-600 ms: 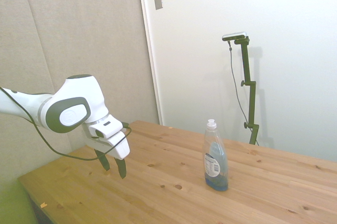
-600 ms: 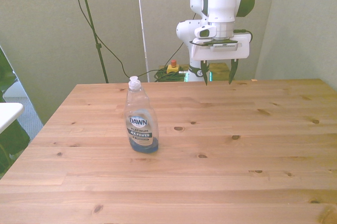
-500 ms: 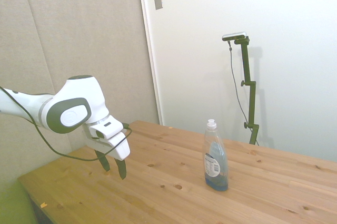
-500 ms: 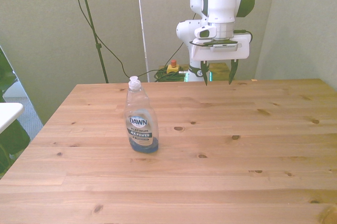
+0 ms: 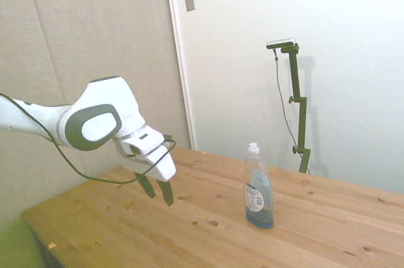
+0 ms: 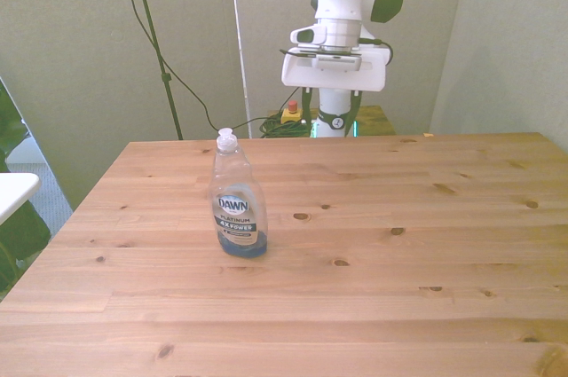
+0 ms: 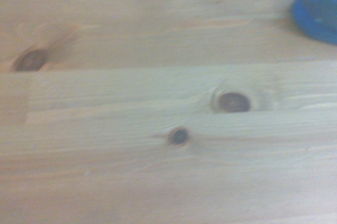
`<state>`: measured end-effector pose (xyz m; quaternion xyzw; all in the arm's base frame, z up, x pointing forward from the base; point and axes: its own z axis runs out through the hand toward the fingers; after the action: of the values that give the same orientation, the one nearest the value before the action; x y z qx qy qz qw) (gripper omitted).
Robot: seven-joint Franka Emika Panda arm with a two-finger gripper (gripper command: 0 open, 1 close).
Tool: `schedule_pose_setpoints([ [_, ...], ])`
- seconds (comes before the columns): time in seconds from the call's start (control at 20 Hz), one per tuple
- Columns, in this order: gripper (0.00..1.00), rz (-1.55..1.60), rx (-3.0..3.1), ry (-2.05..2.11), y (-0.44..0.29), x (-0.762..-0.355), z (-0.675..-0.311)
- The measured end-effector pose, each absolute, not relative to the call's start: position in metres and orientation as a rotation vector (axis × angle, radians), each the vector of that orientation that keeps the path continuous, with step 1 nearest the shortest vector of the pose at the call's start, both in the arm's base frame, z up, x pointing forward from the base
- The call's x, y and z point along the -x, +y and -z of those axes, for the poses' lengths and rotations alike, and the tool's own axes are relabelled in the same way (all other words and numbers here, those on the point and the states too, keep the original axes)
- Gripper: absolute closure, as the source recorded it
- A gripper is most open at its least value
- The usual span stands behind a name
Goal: Knock down the dish soap
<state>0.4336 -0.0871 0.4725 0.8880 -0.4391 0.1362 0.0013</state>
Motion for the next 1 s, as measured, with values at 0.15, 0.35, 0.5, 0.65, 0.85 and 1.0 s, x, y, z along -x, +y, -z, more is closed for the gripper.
schedule_pose_setpoints([
  [0.15,1.00,-0.477,-2.748,-1.407,-0.116,-0.451,-0.471],
  [0.35,1.00,-0.533,-2.698,-1.415,-0.144,-0.471,-0.460],
  [0.5,1.00,-0.569,-2.656,-1.432,-0.160,-0.482,-0.460],
  [0.65,1.00,-0.598,-2.624,-1.439,-0.171,-0.492,-0.465],
  [0.85,1.00,-0.645,-2.586,-1.452,-0.176,-0.514,-0.473],
  [1.0,1.00,-0.678,-2.556,-1.473,-0.182,-0.534,-0.479],
])
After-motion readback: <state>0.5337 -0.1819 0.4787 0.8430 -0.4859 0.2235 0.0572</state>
